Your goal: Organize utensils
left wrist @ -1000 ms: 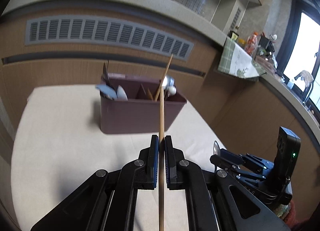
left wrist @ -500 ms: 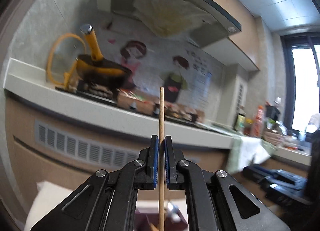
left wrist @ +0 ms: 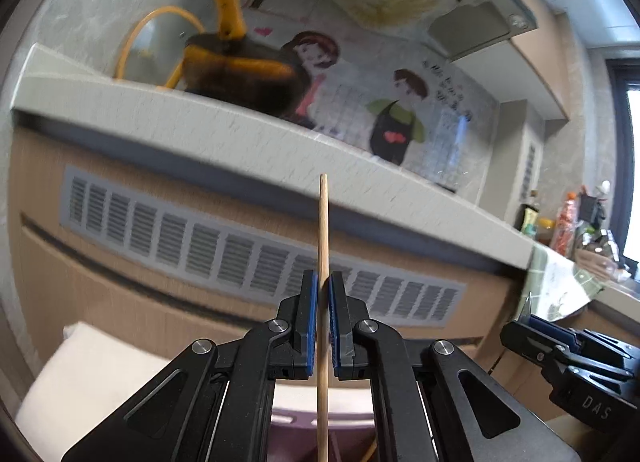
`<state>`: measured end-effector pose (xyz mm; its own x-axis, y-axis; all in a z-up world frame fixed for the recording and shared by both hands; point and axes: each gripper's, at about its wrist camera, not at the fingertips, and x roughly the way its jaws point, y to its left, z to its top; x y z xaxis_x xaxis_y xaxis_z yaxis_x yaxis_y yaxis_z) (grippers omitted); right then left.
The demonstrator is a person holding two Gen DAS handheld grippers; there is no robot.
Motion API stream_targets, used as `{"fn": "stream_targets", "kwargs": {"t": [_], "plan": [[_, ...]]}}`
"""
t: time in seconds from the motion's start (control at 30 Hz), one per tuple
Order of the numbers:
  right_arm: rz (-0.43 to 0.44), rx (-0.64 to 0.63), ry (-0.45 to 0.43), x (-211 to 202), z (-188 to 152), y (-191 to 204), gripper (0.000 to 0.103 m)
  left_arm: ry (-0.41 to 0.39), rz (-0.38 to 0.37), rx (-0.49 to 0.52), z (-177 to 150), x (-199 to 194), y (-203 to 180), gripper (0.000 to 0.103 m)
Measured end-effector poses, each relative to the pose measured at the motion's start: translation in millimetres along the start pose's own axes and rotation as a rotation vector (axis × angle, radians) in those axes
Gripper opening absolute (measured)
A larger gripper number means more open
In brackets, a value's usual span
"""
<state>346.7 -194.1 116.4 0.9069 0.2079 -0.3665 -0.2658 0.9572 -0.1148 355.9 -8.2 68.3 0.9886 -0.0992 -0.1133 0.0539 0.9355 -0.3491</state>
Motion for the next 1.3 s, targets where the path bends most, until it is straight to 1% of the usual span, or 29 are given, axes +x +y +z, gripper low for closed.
{"fn": "stream_targets", "kwargs": {"t": [0.1, 0.17, 0.27, 0.43, 0.57, 0.6, 0.67, 0.73, 0.8, 0.87, 0.9, 0.93, 0.97, 1.03, 1.07, 1.1, 1.17, 1.2, 1.27, 1.3], "plan": [[0.001, -0.022, 0.031, 13.1, -10.7, 5.2, 0.028, -0.016, 0.004, 0.041, -18.7, -1.3, -1.6, 0.006], [-0.006, -0.036, 0.074, 26.1, -21.5, 9.2, 0.028, -0.007, -0.007, 0.054, -28.3, 1.4, -2.0, 0.006], [0.009, -0.031, 0.132, 38.9, -37.5, 12.0, 0.028, 0.060, -0.006, 0.017, -42.6, 9.0, 4.6, 0.006], [0.057, -0.015, 0.195, 46.5, -60.4, 13.9, 0.028, 0.129, -0.015, 0.046, -65.8, 2.1, 4.1, 0.006], [0.100, 0.011, 0.236, 51.3, -74.2, 13.1, 0.028, 0.181, -0.050, 0.048, -68.5, -10.8, 3.4, 0.008], [0.114, 0.015, 0.246, 51.1, -77.2, 13.1, 0.028, 0.191, -0.053, 0.050, -67.1, -14.6, 3.3, 0.009], [0.147, 0.037, 0.272, 50.7, -82.2, 10.7, 0.029, 0.224, -0.054, 0.055, -63.6, -19.6, 3.7, 0.015], [0.174, 0.071, 0.276, 46.3, -86.1, 7.1, 0.030, 0.262, -0.061, 0.035, -58.2, -26.6, 8.3, 0.025], [0.172, 0.111, 0.256, 32.7, -89.7, 1.4, 0.032, 0.273, -0.055, 0.024, -52.8, -40.3, 12.6, 0.029], [0.159, 0.138, 0.225, 15.8, -91.6, -2.4, 0.033, 0.279, -0.041, 0.042, -48.4, -59.4, 14.5, 0.038], [0.154, 0.153, 0.199, 1.9, -94.7, -4.0, 0.033, 0.305, -0.022, 0.066, -48.6, -70.5, 14.3, 0.047], [0.151, 0.168, 0.172, -12.8, -98.7, -4.8, 0.034, 0.319, -0.008, 0.082, -50.4, -81.1, 14.9, 0.053], [0.153, 0.177, 0.152, -22.9, -101.0, -4.9, 0.037, 0.334, 0.002, 0.093, -54.8, -95.8, 16.1, 0.054], [0.196, 0.191, 0.092, -52.3, -111.9, -1.2, 0.042, 0.363, 0.027, 0.129, -64.2, -118.5, 16.0, 0.058], [0.220, 0.186, 0.067, -66.4, -118.7, 2.8, 0.043, 0.375, 0.045, 0.156, -69.2, -130.5, 14.5, 0.060], [0.223, 0.166, 0.056, -83.0, -128.4, 10.0, 0.045, 0.380, 0.071, 0.182, -74.9, -144.4, 12.9, 0.063], [0.188, 0.122, 0.065, -99.4, -137.3, 21.2, 0.046, 0.381, 0.120, 0.219, -84.0, -169.5, 10.2, 0.063], [0.156, 0.101, 0.076, -109.5, -144.5, 28.2, 0.046, 0.377, 0.143, 0.229, -88.5, -183.3, 9.3, 0.063], [0.111, 0.107, 0.108, -127.6, -157.4, 34.9, 0.046, 0.371, 0.182, 0.228, -94.7, -207.1, 8.6, 0.063], [0.107, 0.122, 0.119, -134.2, -162.6, 36.1, 0.046, 0.367, 0.191, 0.224, -95.4, -216.1, 9.0, 0.063]]}}
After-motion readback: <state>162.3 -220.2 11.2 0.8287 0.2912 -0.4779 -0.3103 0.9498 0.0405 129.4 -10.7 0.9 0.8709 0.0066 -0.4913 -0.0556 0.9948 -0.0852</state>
